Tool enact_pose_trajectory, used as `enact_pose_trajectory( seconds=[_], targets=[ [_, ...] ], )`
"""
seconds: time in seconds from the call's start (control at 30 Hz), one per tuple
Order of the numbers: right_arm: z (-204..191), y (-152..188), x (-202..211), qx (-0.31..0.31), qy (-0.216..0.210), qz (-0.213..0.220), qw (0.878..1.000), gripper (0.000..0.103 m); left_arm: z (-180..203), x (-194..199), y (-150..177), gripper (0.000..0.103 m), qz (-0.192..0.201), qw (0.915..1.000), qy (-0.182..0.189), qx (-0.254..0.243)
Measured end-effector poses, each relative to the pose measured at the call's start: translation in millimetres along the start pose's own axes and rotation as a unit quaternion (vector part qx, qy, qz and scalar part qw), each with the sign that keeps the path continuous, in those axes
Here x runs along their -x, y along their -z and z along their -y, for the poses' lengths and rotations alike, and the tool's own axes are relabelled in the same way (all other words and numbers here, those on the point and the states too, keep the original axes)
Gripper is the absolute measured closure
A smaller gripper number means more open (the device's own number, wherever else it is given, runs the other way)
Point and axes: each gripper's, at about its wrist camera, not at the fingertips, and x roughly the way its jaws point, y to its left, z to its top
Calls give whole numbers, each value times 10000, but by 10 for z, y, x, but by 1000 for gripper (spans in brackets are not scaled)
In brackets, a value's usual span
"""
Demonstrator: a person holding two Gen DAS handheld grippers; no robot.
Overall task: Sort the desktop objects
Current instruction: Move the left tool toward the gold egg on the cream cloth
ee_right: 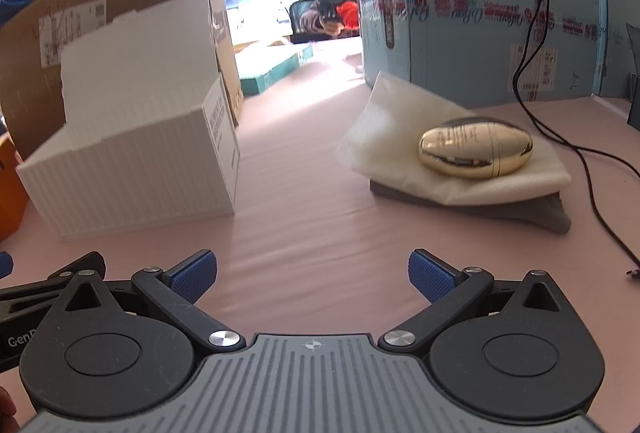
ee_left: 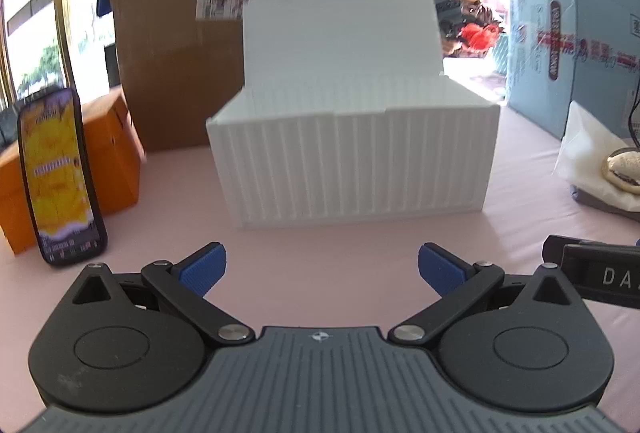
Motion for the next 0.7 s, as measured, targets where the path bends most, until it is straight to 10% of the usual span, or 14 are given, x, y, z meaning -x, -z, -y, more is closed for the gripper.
enact_pose_trajectory(
  seconds=[0.23, 0.43, 0.7],
  targets=[
    [231, -363, 699, -99, -206, 1471, 9889, 0, 154, 304, -325, 0, 642, 9969, 446, 7],
    [458, -375, 1239, -289, -61, 2947, 9551, 0, 370, 563, -567, 0, 1105, 9907, 791, 33],
    [549, -315, 1341, 484, 458, 3181, 9457, 0, 724, 636, -660, 0, 1103, 9871, 1152, 112]
  ],
)
